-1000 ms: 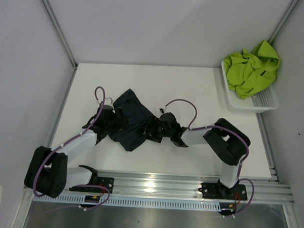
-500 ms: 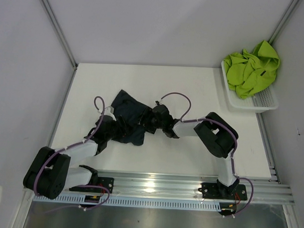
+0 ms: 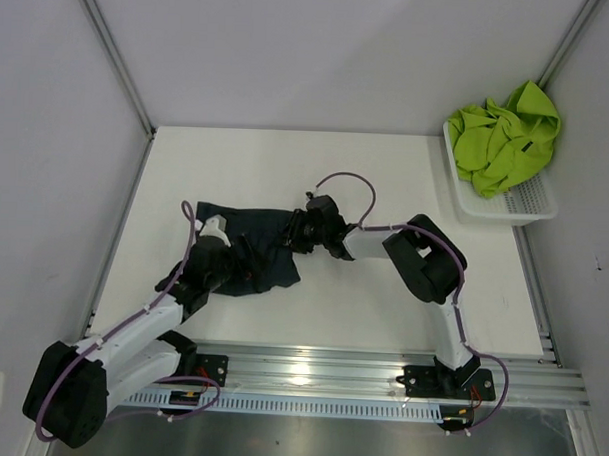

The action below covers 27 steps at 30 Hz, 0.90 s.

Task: Fold and stack the shorts
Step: Neatly place the folded shorts to the corner

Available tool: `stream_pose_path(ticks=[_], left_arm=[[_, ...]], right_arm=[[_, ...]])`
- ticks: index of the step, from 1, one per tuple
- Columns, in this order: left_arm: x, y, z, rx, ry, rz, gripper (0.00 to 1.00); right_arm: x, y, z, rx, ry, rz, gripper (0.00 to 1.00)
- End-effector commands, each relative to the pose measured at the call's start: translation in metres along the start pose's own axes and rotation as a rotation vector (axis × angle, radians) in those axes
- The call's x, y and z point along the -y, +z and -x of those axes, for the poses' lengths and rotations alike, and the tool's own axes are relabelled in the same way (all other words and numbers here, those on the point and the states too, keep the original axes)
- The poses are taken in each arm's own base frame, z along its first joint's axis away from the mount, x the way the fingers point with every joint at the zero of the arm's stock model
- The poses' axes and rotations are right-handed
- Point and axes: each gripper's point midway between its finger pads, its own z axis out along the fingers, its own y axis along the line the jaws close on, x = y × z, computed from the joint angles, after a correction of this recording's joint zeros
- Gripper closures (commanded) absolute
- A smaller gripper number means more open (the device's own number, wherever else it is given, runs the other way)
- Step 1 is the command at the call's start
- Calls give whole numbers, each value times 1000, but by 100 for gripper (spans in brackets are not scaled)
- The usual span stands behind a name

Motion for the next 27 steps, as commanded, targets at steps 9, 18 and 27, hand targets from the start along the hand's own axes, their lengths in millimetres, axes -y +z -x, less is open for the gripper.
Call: stream_pose_path(ticks=[9,18,27], left_arm=[[45,-53,81,111,86,-9,4],[50,-83,100,199,116,-14,1],[47,-103,116,257,155,31,1]], right_arm=[[31,1,-56,-123,-50,-94,94],[-19,27,-104,-105,-72,1,97],[-33,54,-130,-26,-2,-9,100]])
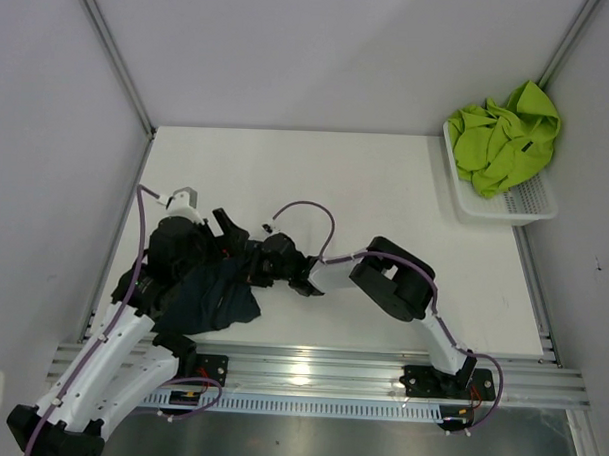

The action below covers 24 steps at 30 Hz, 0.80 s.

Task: Fold and stack the shorts
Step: Neatly place the folded shorts to the corner

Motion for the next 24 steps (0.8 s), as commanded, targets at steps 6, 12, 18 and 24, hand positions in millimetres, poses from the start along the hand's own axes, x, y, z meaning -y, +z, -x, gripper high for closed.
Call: stream_pose_path(ticks=[6,12,18,24], left_arm=[[1,-15,24,60,49,19,1],[0,-17,26,60,62,19,1],[2,-19,28,60,87,14,1],[6,-21,33,60,118,1,1]], right_arm=[[23,19,-22,142,80,-104,100],[16,17,-15,230,89,-89,100],[14,-4,1,258,37,-104,32],[2,-67,39,335,-48,-137,19]])
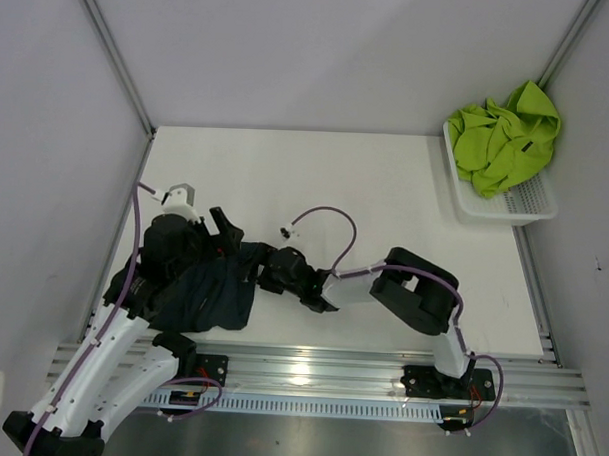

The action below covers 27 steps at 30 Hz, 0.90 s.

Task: Fold and stack the shorts
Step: Neatly place the folded shorts to the corner

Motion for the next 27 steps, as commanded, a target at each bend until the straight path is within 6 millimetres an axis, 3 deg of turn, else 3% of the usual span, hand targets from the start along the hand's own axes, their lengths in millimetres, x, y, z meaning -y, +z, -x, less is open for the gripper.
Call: stream_pose_path(ticks=[1,4,8,12,14,16,18,19,21,23,27], left_arm=[[6,-6,17,37,39,-21,1],[10,-5,15,31,49,-47,1],[14,0,4,20,18,-91,1],[18,2,2,23,13,-115,1],[17,3,1,20,18,-111,1],[20,1,4,23,19,-125,1],[22,0,5,26,18,-135,1],[24,-1,5,27,18,-143,1],[24,-1,6,31,17,-145,1],[23,-1,5,31,22,-142,1],[21,-3,6,38,27,-136,1]], right_arm=[[13,-34,43,97,-126,-96,19],[19,-70,81,196,-215,-194,12],[48,-110,138,320,-323,-397,2],[67,-127,190,424,-355,-505,0],[90,-133,211,470,-381,-617,0],[102,-126,231,519,-385,-703,1],[122,-135,254,598,-398,-867,1],[122,-121,265,628,-406,-926,1],[138,-128,276,676,-467,-1109,1],[149,-107,281,627,-533,-1228,1],[166,-86,283,593,-587,-1339,1]])
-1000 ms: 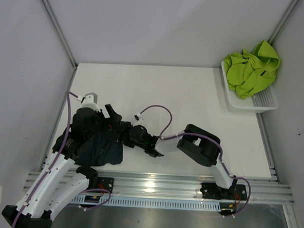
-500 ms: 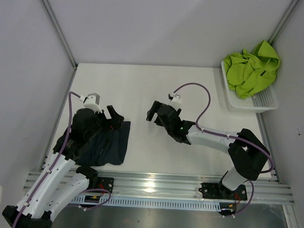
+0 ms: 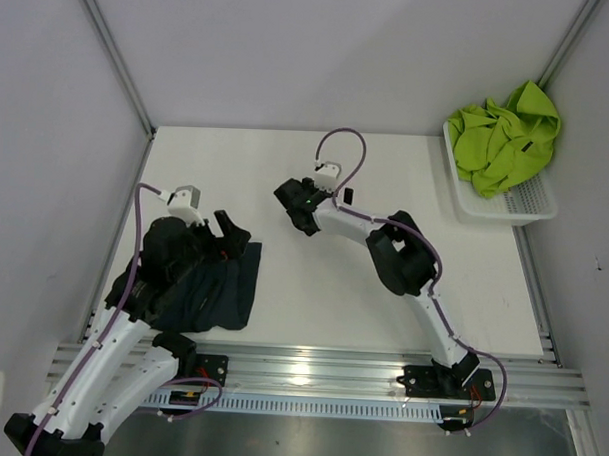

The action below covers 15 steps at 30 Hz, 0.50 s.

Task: Fold and stack the shorts
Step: Neatly place the folded shorts to the corner, then grab the shorts from the pile

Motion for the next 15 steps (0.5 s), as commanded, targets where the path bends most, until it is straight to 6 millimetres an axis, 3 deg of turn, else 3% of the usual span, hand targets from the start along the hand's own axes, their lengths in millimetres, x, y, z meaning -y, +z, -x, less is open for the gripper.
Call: stream_pose_path(ticks=[1,5,8,10,15], left_arm=[[4,-4,10,38,11,-20,1],[4,-5,10,45,9,-24,1],[4,-4,9,37,9,-27,1],[4,-3,8,35,9,-26,1],[3,-3,9,36,11,-18,1]], right_arm=[[34,10,-1,56,-175,-201,1],[33,26,-14,29,-235,-223,0],[27,34,-10,18,-254,-228,1],[20,43,-21,-5,-287,-228,0],[14,51,-31,-52,-290,-229,1]])
